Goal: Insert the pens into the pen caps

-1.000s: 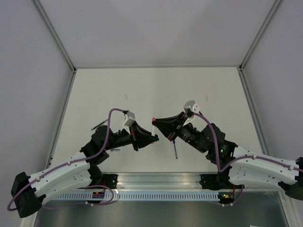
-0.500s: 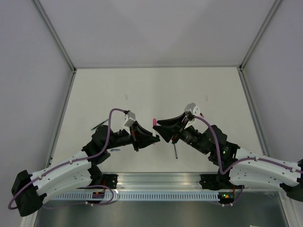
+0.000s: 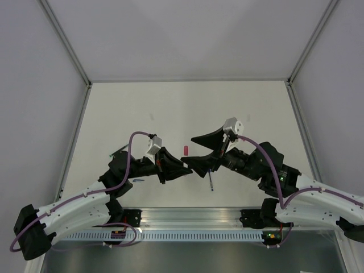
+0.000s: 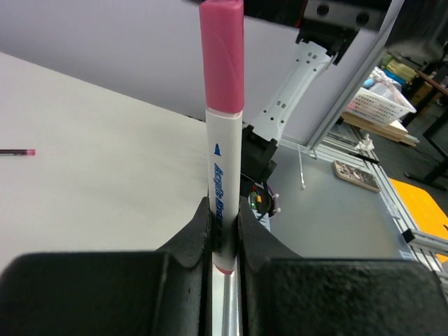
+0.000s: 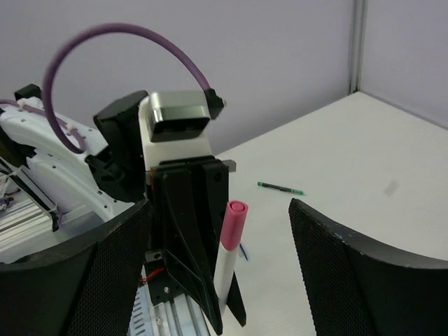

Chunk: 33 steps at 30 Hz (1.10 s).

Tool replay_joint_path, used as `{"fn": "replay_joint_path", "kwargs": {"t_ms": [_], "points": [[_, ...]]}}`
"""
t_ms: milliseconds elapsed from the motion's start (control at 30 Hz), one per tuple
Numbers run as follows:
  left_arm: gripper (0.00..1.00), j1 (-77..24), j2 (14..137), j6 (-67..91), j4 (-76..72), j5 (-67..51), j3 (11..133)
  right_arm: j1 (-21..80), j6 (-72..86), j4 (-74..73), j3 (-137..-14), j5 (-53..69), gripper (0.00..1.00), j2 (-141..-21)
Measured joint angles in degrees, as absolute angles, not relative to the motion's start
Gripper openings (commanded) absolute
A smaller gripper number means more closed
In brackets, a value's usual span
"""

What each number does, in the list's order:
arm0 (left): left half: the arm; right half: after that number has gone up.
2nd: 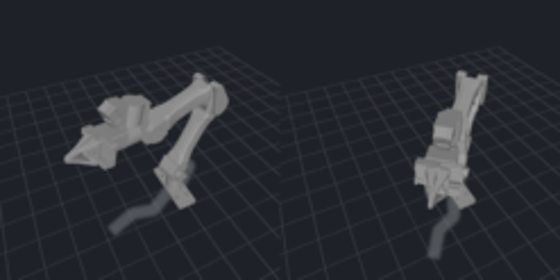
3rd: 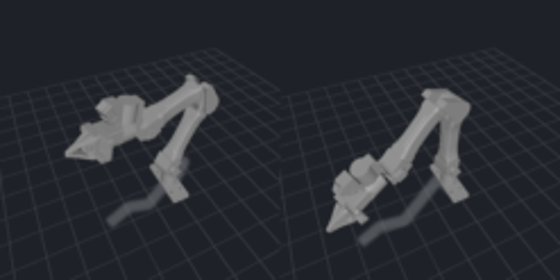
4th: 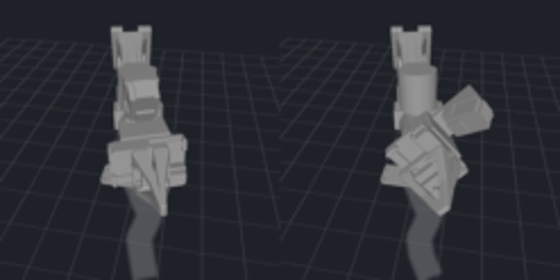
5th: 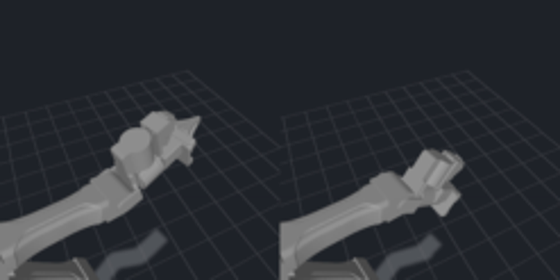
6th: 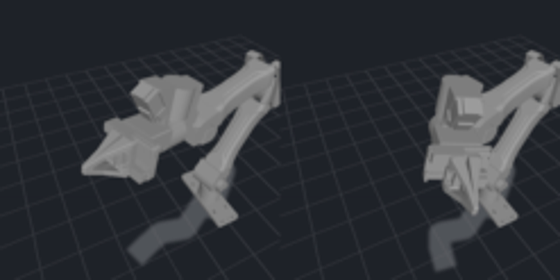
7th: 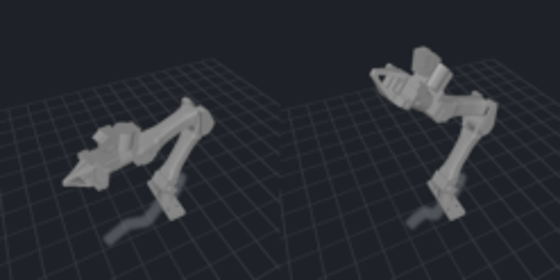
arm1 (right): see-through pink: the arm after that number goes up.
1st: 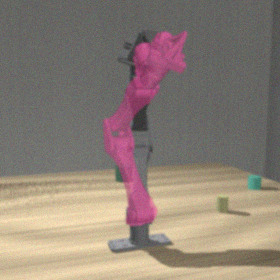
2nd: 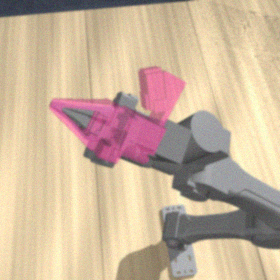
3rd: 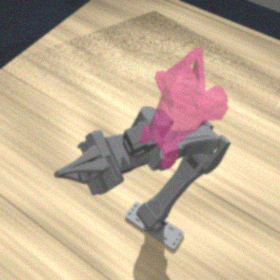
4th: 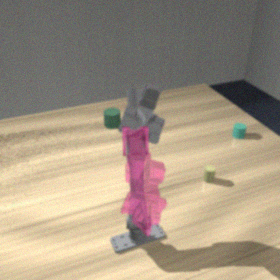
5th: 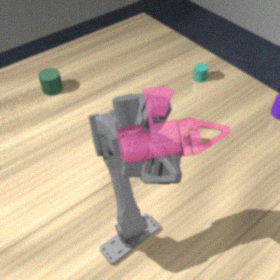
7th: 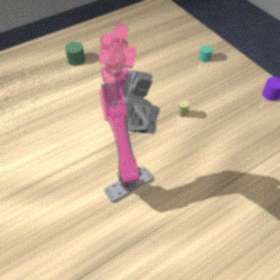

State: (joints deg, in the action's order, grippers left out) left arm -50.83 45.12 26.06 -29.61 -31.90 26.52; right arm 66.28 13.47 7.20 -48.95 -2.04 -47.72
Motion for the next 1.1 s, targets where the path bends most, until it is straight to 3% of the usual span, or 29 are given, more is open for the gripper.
{"fn": "replay_joint_path", "kwargs": {"t_ms": [200, 500, 1100], "points": [[0.02, -50.8, 45.8, 26.2, -32.7, -36.3, 26.5, 66.3, 12.6, 3.7, -56.3, 0.5, 0.82, -49.2], [0.02, -50.8, 46.5, 26.3, -34.2, -39.0, 26.5, 66.3, 12.1, 1.2, -56.8, 1.9, 0.61, -51.7], [0.02, -50.8, 46.5, 26.3, -34.4, -39.7, 26.5, 66.3, 12.7, 1.7, -56.8, 2.7, 0.33, -52.7]]}}
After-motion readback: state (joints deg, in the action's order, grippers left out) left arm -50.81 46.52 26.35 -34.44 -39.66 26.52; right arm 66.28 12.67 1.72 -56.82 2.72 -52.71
